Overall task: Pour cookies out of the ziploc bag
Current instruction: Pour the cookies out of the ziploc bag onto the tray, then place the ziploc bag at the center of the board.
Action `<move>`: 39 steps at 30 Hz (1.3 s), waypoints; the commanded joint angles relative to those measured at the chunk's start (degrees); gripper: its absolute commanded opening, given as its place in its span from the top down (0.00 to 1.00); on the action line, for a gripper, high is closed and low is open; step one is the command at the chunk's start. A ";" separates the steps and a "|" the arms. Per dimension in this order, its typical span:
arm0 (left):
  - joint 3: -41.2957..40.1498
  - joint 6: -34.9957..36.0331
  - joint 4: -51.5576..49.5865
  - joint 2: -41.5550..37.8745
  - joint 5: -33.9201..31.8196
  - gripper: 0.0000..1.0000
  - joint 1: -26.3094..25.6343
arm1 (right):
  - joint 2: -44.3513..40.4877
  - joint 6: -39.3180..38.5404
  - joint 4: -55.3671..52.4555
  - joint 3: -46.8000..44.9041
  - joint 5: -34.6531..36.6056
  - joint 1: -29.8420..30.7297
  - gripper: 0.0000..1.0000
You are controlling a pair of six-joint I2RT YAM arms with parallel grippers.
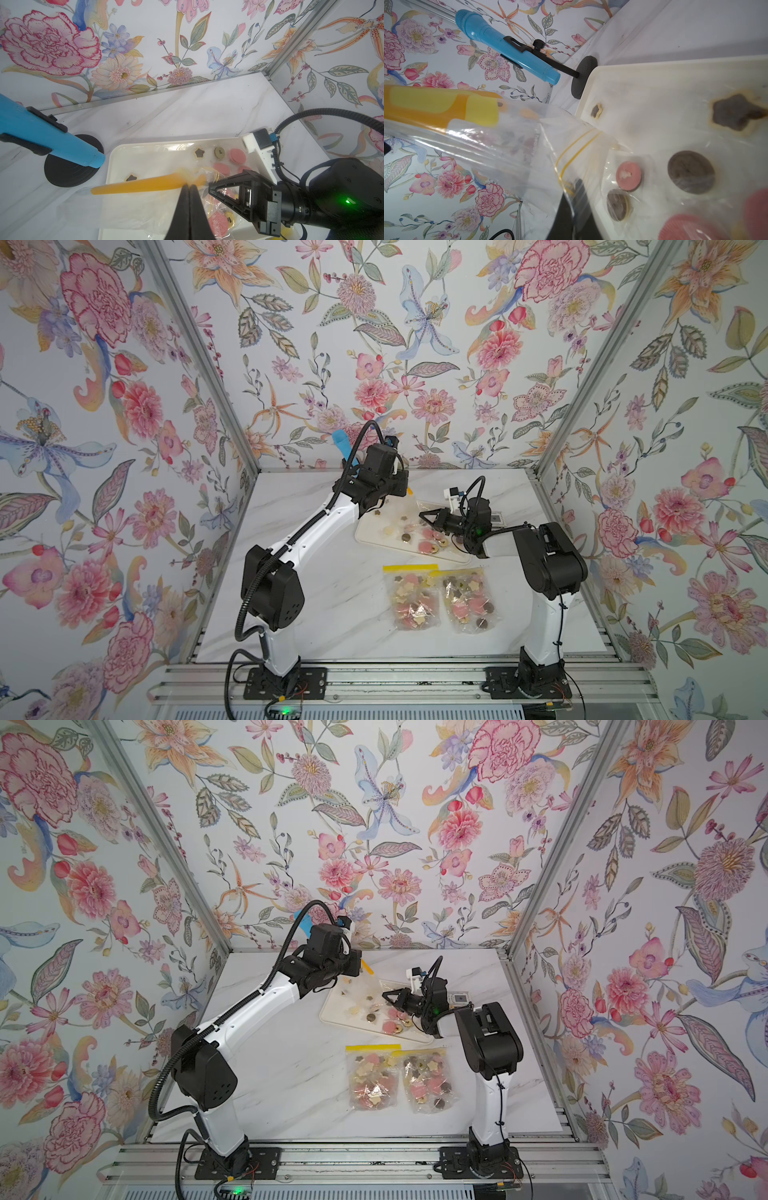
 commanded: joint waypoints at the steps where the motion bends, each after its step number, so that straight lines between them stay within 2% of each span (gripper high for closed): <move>1: -1.01 1.78 5.43 -3.95 -1.56 1.00 -0.73 | 1.20 -0.38 -1.47 -0.38 1.32 -0.30 1.00; 4: -3.43 1.18 7.56 -5.14 -0.16 1.00 -0.76 | 0.36 0.43 1.22 -2.21 1.45 -0.71 0.99; 7: -5.14 0.34 9.04 -5.82 0.87 1.00 -0.76 | -1.11 0.35 1.89 -3.38 1.34 -1.34 0.90; 10: -6.41 -0.49 10.03 -6.02 1.58 1.00 -0.75 | -2.28 0.51 2.38 -4.02 0.97 -2.12 0.89; 14: -7.53 -1.37 10.45 -5.91 2.46 1.00 -0.83 | -4.16 0.12 1.34 -4.26 0.43 -2.94 0.66; 17: -8.22 -1.58 10.63 -6.10 2.53 1.00 -0.76 | -5.85 -0.49 0.85 -5.07 0.39 -3.54 0.64; 22: -8.45 -1.19 10.19 -7.22 1.25 1.00 -0.66 | -9.47 -1.50 -0.22 -7.32 0.26 -4.72 0.47; 26: -11.10 -1.48 11.17 -10.16 -0.50 1.00 0.09 | -13.01 -2.95 -2.93 -9.11 0.18 -5.26 0.40; 34: -26.72 -7.68 19.08 -23.01 1.75 1.00 8.40 | -21.17 -9.13 -14.14 -12.46 0.79 -4.74 0.31; 39: -37.65 -11.80 22.90 -31.52 4.20 1.00 16.19 | -27.26 -17.84 -31.08 -12.09 3.58 -1.73 0.27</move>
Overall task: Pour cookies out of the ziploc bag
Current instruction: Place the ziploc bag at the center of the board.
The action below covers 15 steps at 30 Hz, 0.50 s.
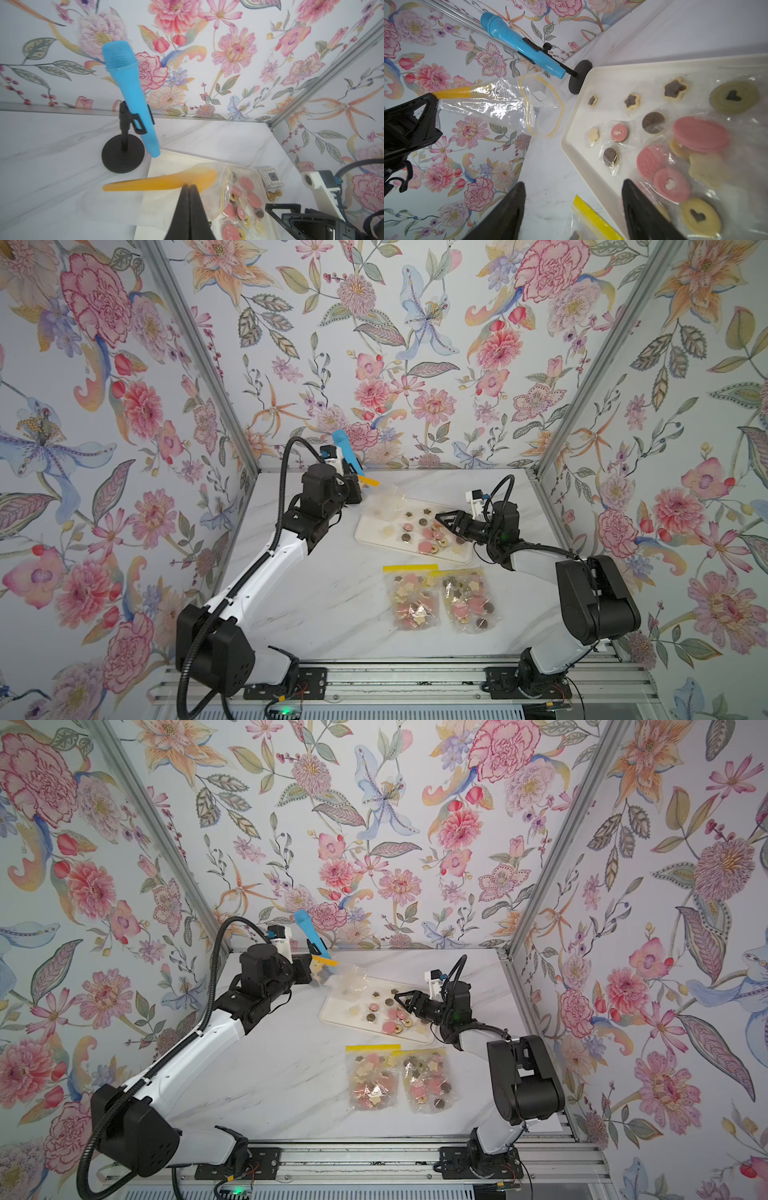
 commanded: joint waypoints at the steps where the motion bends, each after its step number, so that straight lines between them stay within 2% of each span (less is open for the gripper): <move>1: -6.09 -5.27 4.51 -5.08 3.27 1.00 4.32 | -4.30 -8.53 -15.76 0.14 2.65 2.86 0.27; 4: -13.21 -8.84 7.21 -10.30 5.10 1.00 9.14 | -7.21 -11.99 -23.40 -0.47 5.79 5.55 0.27; 9: -23.35 -12.76 9.63 -17.12 7.13 1.00 16.51 | -10.84 -12.35 -25.08 -4.45 6.73 8.22 0.27; 15: -36.71 -20.16 15.31 -22.01 10.37 1.00 20.72 | -11.98 -11.96 -24.79 -6.61 7.72 8.58 0.27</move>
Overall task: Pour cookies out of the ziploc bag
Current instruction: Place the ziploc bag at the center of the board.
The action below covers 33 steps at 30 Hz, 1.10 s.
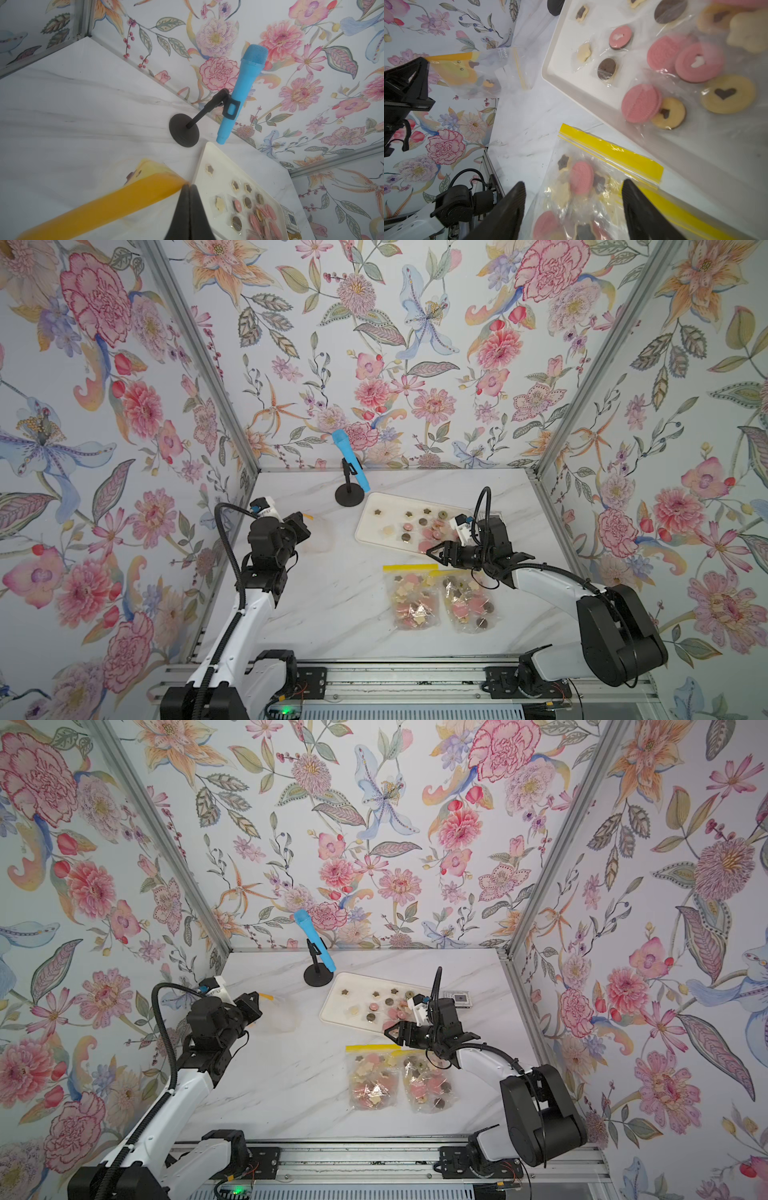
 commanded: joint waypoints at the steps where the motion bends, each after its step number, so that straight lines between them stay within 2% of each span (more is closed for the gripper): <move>1: -5.16 -6.32 4.81 -1.67 3.70 1.00 1.24 | -0.94 -1.06 -1.71 -0.42 1.22 0.48 0.27; 2: -6.23 -6.82 5.29 -2.08 3.63 0.98 1.30 | -0.89 -0.99 -2.01 -0.27 1.21 0.68 0.27; 5: -8.01 -7.13 3.18 -3.65 2.55 0.81 1.33 | -0.93 -0.92 -5.82 0.68 2.37 1.34 0.28; 8: -9.16 -7.00 -0.18 -5.42 2.49 0.61 1.33 | -1.59 -1.56 -10.65 1.49 4.17 2.04 0.28; 10: -9.54 -6.88 -2.96 -6.82 2.59 0.40 1.31 | -2.36 -1.79 -12.96 1.51 5.11 2.88 0.28; 14: -10.05 -7.50 -7.24 -9.66 4.74 0.16 1.29 | -3.39 -1.40 -14.29 1.16 6.37 4.14 0.29; 15: -9.74 -7.20 -8.66 -10.32 5.43 0.13 1.22 | -3.40 -1.21 -14.62 1.23 6.39 4.34 0.29; 19: -8.35 -6.38 -13.69 -12.29 8.39 0.09 1.11 | -3.96 0.07 -16.75 1.95 6.38 5.14 0.29; 23: -9.09 -8.66 -14.22 -14.58 10.83 0.11 -1.20 | -5.24 2.26 -17.68 1.96 6.69 6.78 0.29; 28: -11.01 -13.85 -9.61 -14.79 10.09 0.16 -9.46 | -6.59 5.15 -18.83 1.88 9.77 9.70 0.29; 33: -13.04 -18.14 -1.53 -10.21 8.42 0.19 -17.52 | -4.52 5.73 -18.40 1.48 11.37 10.63 0.30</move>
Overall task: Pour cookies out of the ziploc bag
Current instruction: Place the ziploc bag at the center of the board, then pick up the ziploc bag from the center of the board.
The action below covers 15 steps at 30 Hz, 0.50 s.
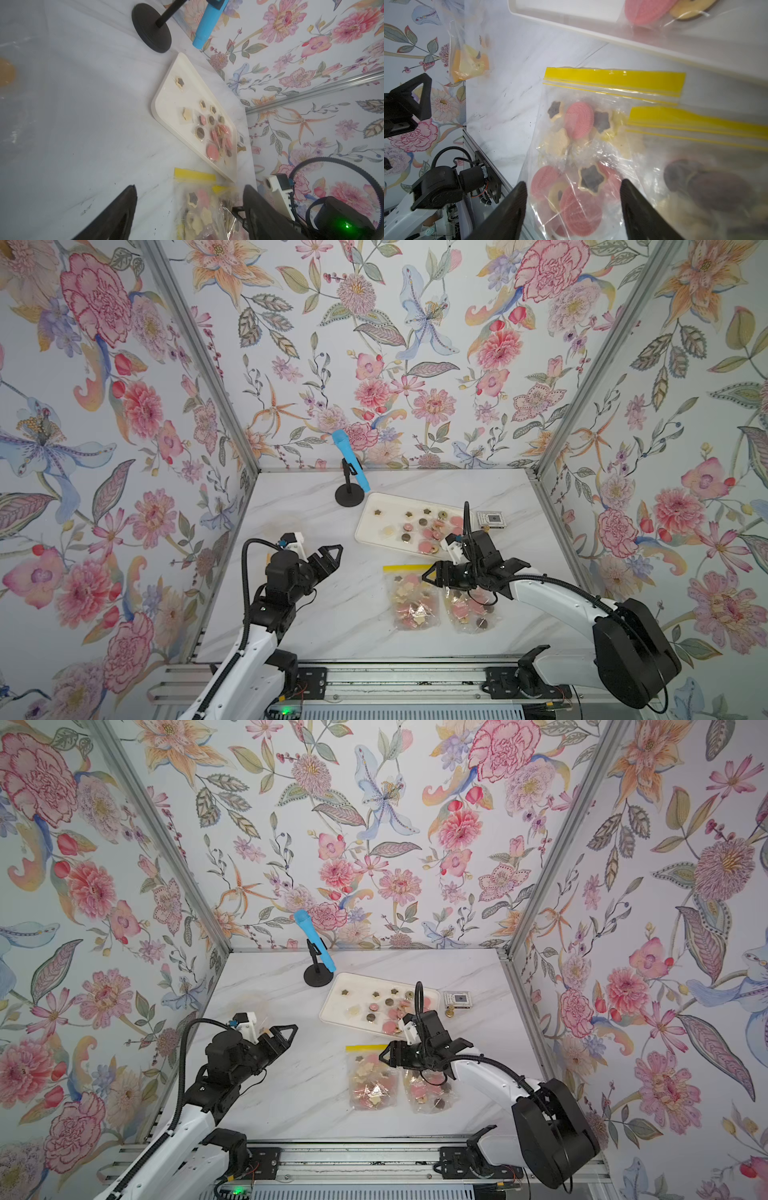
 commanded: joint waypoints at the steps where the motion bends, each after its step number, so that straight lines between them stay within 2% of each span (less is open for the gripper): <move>1: -2.02 -4.85 7.71 2.46 -2.10 0.21 -4.32 | 1.29 1.68 -0.63 0.53 2.81 0.33 0.30; 4: -3.25 -6.41 12.64 5.99 -3.90 0.23 -7.82 | 1.94 2.76 1.15 -0.77 4.40 0.38 0.30; 8: -2.43 -6.64 17.40 13.66 -2.52 0.24 -11.90 | 3.23 2.80 1.42 -1.61 6.07 -0.86 0.30; 15: -0.35 -7.86 25.43 25.26 -4.29 0.30 -18.10 | 3.51 1.74 1.64 -3.90 8.01 -6.85 0.31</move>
